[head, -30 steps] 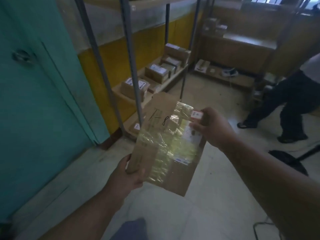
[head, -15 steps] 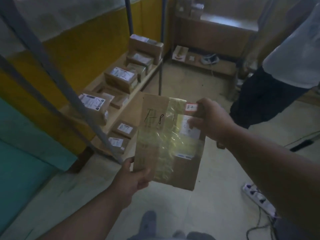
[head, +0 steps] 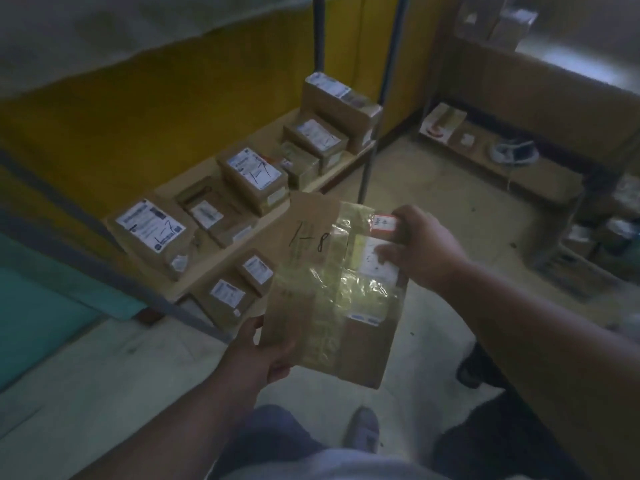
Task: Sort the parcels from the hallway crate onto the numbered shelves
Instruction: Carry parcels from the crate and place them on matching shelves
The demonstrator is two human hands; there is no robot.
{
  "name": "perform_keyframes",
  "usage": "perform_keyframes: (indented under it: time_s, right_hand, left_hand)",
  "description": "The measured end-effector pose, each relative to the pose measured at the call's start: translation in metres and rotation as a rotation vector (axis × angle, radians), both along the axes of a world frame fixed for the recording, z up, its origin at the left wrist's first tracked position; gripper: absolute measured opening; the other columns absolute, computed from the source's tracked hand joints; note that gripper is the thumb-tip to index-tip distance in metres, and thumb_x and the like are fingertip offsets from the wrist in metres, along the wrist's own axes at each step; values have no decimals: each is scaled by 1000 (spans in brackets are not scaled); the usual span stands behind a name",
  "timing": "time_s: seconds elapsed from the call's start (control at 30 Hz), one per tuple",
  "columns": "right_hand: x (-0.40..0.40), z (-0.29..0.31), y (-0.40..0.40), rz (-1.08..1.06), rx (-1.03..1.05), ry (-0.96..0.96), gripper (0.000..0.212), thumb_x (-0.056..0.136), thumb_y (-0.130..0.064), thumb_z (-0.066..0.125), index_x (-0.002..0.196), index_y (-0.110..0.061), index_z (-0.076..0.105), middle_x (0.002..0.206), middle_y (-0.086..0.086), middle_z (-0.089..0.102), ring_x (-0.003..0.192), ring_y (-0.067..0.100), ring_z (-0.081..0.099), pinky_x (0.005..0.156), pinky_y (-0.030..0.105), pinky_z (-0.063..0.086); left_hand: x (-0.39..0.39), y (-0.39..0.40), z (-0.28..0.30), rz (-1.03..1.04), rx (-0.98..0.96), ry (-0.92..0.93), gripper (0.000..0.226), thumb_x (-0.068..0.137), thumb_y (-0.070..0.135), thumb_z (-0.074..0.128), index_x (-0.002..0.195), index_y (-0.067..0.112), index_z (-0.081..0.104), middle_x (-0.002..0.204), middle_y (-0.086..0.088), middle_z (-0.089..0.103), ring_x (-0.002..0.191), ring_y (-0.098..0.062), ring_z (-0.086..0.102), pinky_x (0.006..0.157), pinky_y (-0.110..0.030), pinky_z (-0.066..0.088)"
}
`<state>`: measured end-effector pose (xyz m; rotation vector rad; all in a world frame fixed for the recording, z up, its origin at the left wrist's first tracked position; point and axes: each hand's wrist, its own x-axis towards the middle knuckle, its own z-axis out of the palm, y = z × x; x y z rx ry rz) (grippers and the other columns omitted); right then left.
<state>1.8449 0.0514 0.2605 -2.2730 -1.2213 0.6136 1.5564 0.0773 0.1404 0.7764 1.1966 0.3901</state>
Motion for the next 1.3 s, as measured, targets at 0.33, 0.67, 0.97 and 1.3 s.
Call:
perform_keyframes:
  time_s: [0.33, 0.67, 0.97, 1.3]
  right_hand:
    - [91, -40, 129, 129, -82, -57, 51, 80, -35, 79, 123, -29, 53, 107, -3, 52, 88, 16, 53, 52, 17, 33]
    - [176, -55, 206, 254, -127, -51, 50, 79, -34, 79, 122, -31, 53, 112, -5, 58, 89, 13, 58, 58, 21, 41]
    - [251, -108, 255, 581, -175, -92, 55, 80, -44, 76, 126, -30, 49, 114, -1, 55, 89, 18, 61, 72, 37, 56]
    - [274, -201, 271, 712, -329, -104, 54, 85, -39, 73, 131, -23, 50, 114, 0, 48, 86, 16, 53, 71, 28, 43]
  left_hand:
    - [88, 89, -23, 167, -61, 48, 52, 85, 4, 76, 124, 28, 51, 111, -9, 71, 93, -29, 72, 75, -38, 57]
    - [169, 124, -33, 277, -89, 82, 56, 82, 7, 80, 126, 28, 53, 113, -13, 70, 87, -30, 73, 67, -36, 56]
    - [274, 76, -56, 605, -3, 315, 47, 77, 16, 84, 115, 35, 63, 89, -4, 76, 68, -22, 73, 61, -40, 60]
    - [335, 58, -116, 746, -145, 426, 42, 81, 12, 80, 117, 26, 64, 88, -5, 73, 69, -26, 72, 70, -46, 64]
